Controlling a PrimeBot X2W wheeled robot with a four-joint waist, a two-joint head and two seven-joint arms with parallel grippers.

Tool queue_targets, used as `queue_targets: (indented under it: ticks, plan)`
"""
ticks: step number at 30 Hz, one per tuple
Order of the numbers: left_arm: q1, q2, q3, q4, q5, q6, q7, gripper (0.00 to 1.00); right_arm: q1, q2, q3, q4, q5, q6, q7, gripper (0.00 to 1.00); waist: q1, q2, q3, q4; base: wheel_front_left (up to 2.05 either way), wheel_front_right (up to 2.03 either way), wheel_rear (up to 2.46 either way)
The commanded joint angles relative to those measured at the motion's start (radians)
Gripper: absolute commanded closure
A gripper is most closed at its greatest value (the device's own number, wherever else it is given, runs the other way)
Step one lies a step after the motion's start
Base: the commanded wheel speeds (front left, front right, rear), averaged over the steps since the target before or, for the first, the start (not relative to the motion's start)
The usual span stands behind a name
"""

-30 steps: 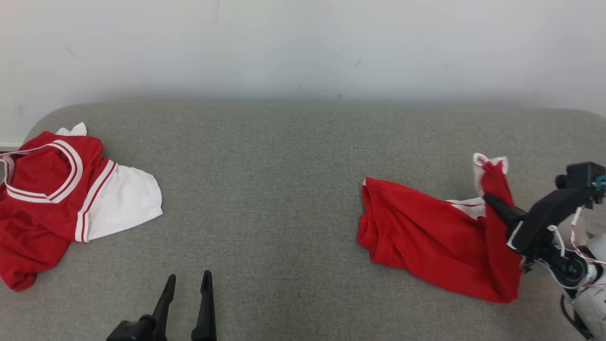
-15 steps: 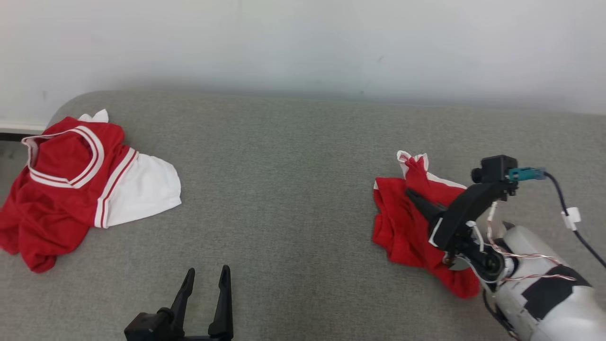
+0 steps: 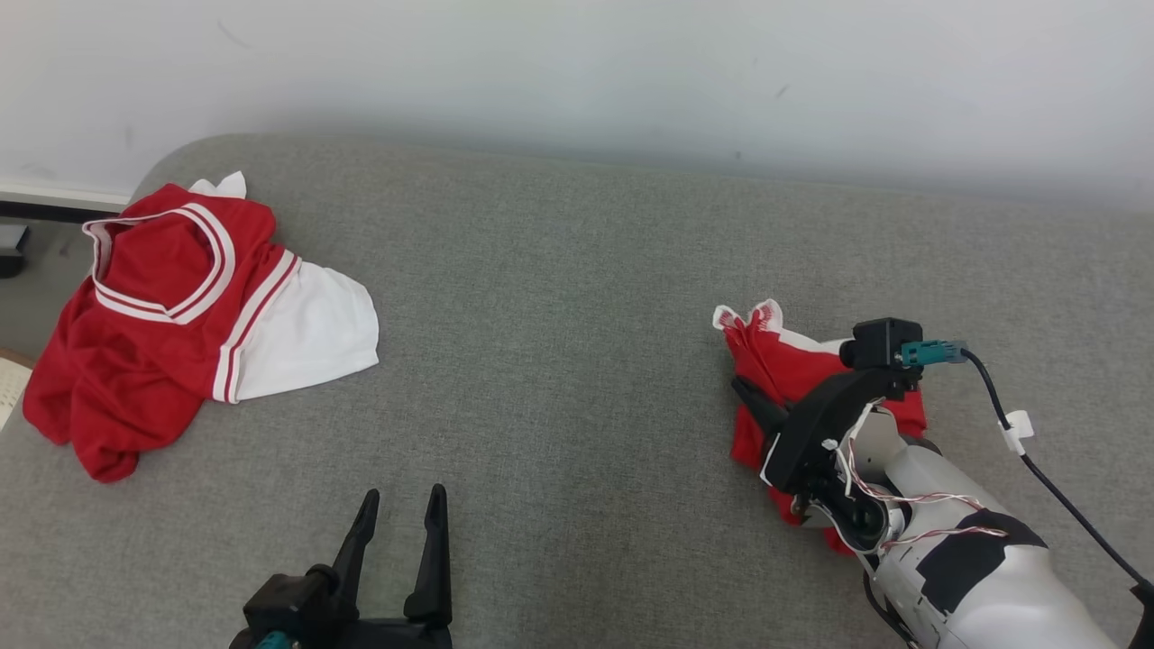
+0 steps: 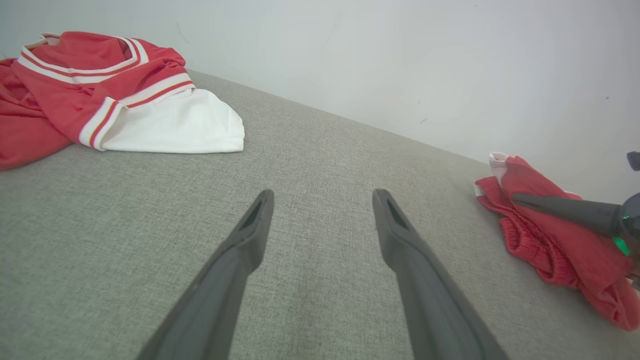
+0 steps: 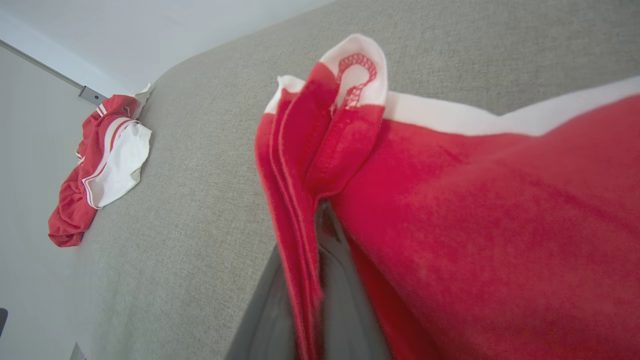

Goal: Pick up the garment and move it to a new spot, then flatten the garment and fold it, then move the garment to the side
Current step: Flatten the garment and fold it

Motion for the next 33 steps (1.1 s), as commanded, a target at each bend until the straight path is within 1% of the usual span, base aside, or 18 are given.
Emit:
queue_targets:
  ticks: [1,7,15,16,18,21,23,24,27,29,31,33]
  plan:
    - [0.007,0.001,0.006,0.002,0.005,0.001,-0.003,0.0,-0.005,-0.001,-0.004,-0.014,0.007,0.001,-0.02,0.0,-0.0001,-0.0001,-0.005,-0.007,0.0,0.0,0.0]
    - [0.035,0.001,0.048,-0.003,0.015,0.003,-0.003,0.0,0.015,-0.049,-0.003,-0.086,0.003,0.001,-0.1,0.0,-0.0001,-0.0001,-0.032,-0.037,0.0,0.0,0.0]
    - [0.069,0.001,0.093,-0.027,0.03,-0.003,-0.003,0.0,0.089,-0.167,-0.045,-0.186,-0.017,0.001,-0.252,0.0,-0.0001,-0.0001,-0.047,-0.063,0.0,0.0,0.0]
    - [0.069,0.001,0.093,-0.027,0.03,-0.003,-0.003,0.0,0.089,-0.167,-0.045,-0.186,-0.017,0.001,-0.252,0.0,-0.0001,-0.0001,-0.047,-0.063,0.0,0.0,0.0]
    - [0.07,0.001,0.104,-0.041,0.035,-0.004,-0.003,0.0,0.137,-0.201,-0.075,-0.209,-0.019,0.001,-0.313,0.0,-0.0001,-0.0001,-0.051,-0.066,0.0,0.0,0.0]
    - [0.084,0.001,0.125,-0.057,0.051,-0.003,-0.003,0.0,0.193,-0.244,-0.1,-0.228,-0.065,0.001,-0.38,0.0,-0.0001,-0.0001,-0.057,-0.07,0.0,0.0,0.0]
    - [0.094,0.001,0.136,-0.067,0.061,-0.003,-0.003,0.0,0.237,-0.242,-0.142,-0.236,-0.072,0.001,-0.404,0.0,-0.0001,-0.0001,-0.062,-0.076,0.0,0.0,0.0]
    - [0.094,0.001,0.136,-0.067,0.061,-0.003,-0.003,0.0,0.237,-0.242,-0.142,-0.236,-0.072,0.001,-0.404,0.0,-0.0001,-0.0001,-0.062,-0.076,0.0,0.0,0.0]
    - [0.107,0.001,0.153,-0.082,0.093,0.0,-0.003,0.0,0.303,-0.242,-0.217,-0.252,-0.109,0.001,-0.419,0.0,-0.0001,-0.0001,-0.071,-0.088,0.0,0.0,0.0]
    - [0.117,0.001,0.165,-0.091,0.103,-0.002,-0.003,0.0,0.346,-0.234,-0.291,-0.295,-0.177,0.001,-0.419,0.0,-0.0001,-0.0001,-0.077,-0.098,0.0,0.0,0.0]
    - [0.132,0.001,0.174,-0.096,0.128,-0.005,-0.003,0.0,0.409,-0.214,-0.364,-0.347,-0.279,0.001,-0.419,0.0,-0.0001,-0.0001,-0.083,-0.107,0.0,0.0,0.0]
    - [0.14,0.001,0.185,-0.105,0.147,-0.006,-0.003,0.0,0.474,-0.17,-0.439,-0.409,-0.362,0.001,-0.419,0.0,-0.0001,-0.0001,-0.09,-0.118,0.0,0.0,0.0]
